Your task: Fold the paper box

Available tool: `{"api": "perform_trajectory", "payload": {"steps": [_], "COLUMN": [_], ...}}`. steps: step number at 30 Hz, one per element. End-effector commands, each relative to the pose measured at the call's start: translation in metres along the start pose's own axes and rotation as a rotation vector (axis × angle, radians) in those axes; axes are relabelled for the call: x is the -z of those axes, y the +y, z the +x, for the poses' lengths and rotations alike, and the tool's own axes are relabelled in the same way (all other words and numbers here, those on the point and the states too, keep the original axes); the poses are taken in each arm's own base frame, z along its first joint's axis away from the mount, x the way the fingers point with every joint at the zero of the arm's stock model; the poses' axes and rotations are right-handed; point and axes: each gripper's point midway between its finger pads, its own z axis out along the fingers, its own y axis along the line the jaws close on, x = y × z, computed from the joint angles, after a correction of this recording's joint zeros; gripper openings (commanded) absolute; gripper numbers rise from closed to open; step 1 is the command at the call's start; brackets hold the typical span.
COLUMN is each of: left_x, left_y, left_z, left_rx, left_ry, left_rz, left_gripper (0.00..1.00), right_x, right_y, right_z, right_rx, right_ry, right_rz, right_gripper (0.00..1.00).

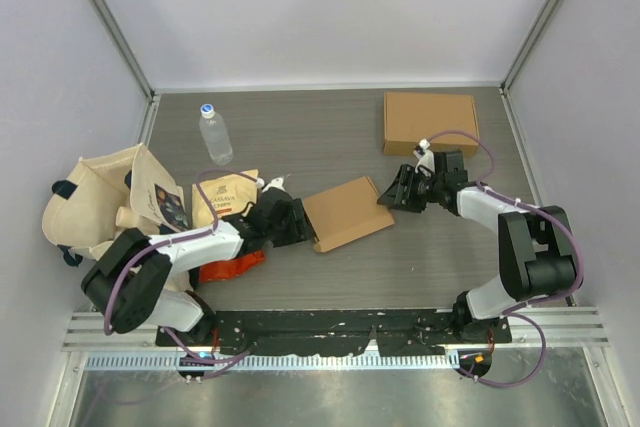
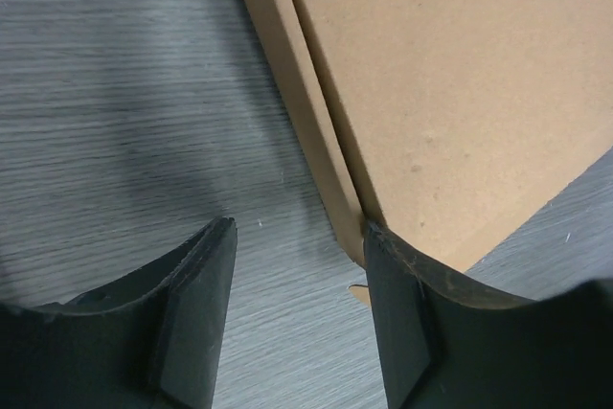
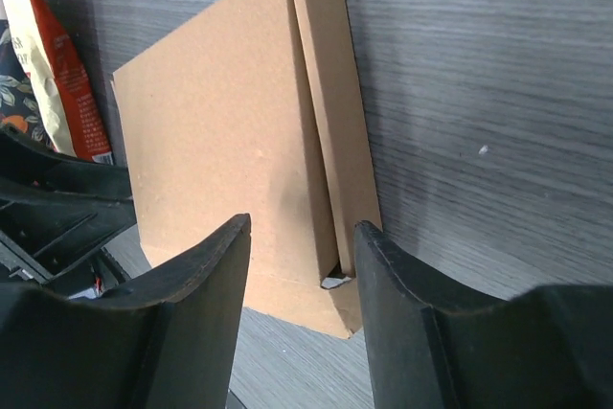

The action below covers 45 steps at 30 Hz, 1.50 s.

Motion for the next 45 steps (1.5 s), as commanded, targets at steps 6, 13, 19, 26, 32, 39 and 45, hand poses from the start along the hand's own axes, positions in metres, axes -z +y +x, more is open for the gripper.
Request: {"api": "perform_trajectory", "payload": {"steps": [6, 13, 19, 26, 32, 39, 45], "left_x": [-0.005, 0.028, 0.034, 0.043, 0.056, 0.056, 0.02], "left_y": [-0.022, -0.033, -0.053, -0.037, 0.009, -0.026, -0.036], "left_z": [-0.009, -0.026, -0.032, -0.043, -0.035, -0.043, -0.04], "left_rx": [0.042, 0.027, 0.092, 0.134, 0.027, 0.043, 0.064], "left_ry": [-0.033, -0.122, -0.097, -0.188, -0.154, -0.17, -0.132], "left_rz": [0.104, 0.168, 0.219, 0.166, -0.074, 0.087, 0.109], "left_gripper": [0.5, 0.68, 0.84, 0.81, 0.79, 0.86, 0.81], "right_x": [-0.007, -0.007, -0.004, 0.006, 0.027, 0.016, 0.003], "right_y": [0.006, 0.0, -0.001, 0.012, 0.03, 0.027, 0.013], "right_z": [0.013, 0.03, 0.037, 0.025, 0.0, 0.002, 0.011], "right_rx": [-0.015, -0.056, -0.061, -0.031, 0.03, 0.029, 0.016], "right_ry": [-0.016, -0.013, -0.026, -0.049, -0.137, -0.078, -0.037], "right_rz": [-0.099, -0.106, -0.106, -0.124, -0.104, -0.123, -0.108], "right_gripper": [0.33, 0.34, 0.32, 0.35, 0.42, 0.5, 0.5]}}
